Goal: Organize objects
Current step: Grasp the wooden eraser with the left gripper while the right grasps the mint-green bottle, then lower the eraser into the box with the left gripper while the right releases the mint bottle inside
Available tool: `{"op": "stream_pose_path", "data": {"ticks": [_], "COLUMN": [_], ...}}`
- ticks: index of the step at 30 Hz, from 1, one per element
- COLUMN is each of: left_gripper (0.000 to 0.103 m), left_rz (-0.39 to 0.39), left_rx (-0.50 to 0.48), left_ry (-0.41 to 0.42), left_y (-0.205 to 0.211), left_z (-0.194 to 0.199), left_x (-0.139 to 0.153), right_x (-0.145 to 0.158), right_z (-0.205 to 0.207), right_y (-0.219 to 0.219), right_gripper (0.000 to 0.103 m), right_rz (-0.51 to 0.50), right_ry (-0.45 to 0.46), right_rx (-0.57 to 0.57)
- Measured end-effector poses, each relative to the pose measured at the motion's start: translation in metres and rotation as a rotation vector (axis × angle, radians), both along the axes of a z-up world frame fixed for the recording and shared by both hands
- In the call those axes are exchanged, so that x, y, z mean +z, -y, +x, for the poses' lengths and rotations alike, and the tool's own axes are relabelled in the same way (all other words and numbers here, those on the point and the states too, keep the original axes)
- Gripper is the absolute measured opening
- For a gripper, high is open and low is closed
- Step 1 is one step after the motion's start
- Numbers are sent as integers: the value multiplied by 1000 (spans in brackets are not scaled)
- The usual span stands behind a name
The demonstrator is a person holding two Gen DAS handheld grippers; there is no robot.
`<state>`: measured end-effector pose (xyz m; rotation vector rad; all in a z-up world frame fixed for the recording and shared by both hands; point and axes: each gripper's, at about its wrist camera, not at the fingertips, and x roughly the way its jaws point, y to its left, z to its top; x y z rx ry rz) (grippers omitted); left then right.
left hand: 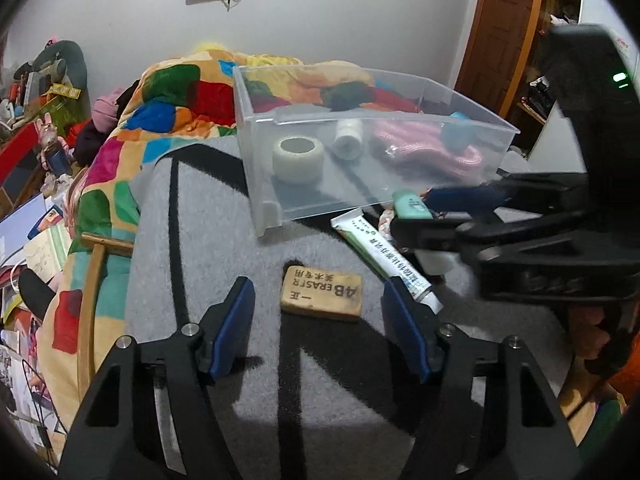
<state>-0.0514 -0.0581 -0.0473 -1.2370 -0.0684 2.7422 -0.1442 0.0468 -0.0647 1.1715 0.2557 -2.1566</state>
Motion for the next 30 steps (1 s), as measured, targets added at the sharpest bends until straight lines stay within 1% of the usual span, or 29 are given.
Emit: {"op": "stream_pose_path", "data": {"ticks": [1, 2, 3, 4, 5, 6, 12, 15, 22, 30], "left_gripper": [60, 58, 55, 49, 45, 41, 40, 40, 40, 40], "left_rz": [-3, -8, -14, -15, -14, -14, 0, -2, -5, -7], "left_rx": [1, 5, 9, 10, 10, 13, 30, 30, 23, 25], "left_ry": [3, 7, 3, -1, -2, -4, -15, -30, -93, -181], "left_y": [0, 0, -1, -1, -1, 0, 2, -1, -13, -24], "left_z": [-1, -2, -2, -1, -1, -1, 2, 5, 6, -4], "left_x": [-1, -2, -2, -2, -2, -2, 0, 7, 35, 69], "right_x": [-3, -5, -4, -4, -4, -4, 2, 8, 32, 65], "right_z": [-1, -2, -2, -2, -1, 0, 12, 17, 21, 11], "right_y": [0, -1, -3, -5, -6, -7, -17, -24, -43, -66], "right_gripper": [43, 37, 34, 25, 21, 21, 21, 21, 21, 21], "right_rz": [6, 3, -2, -5, -4, -4, -13, -22, -82, -142], "right_ry": [11, 19, 18, 17, 17, 14, -31, -57, -93, -169], "right_rx": [-3, -4, -6, -5, -3, -3, 10, 9, -3, -58]}}
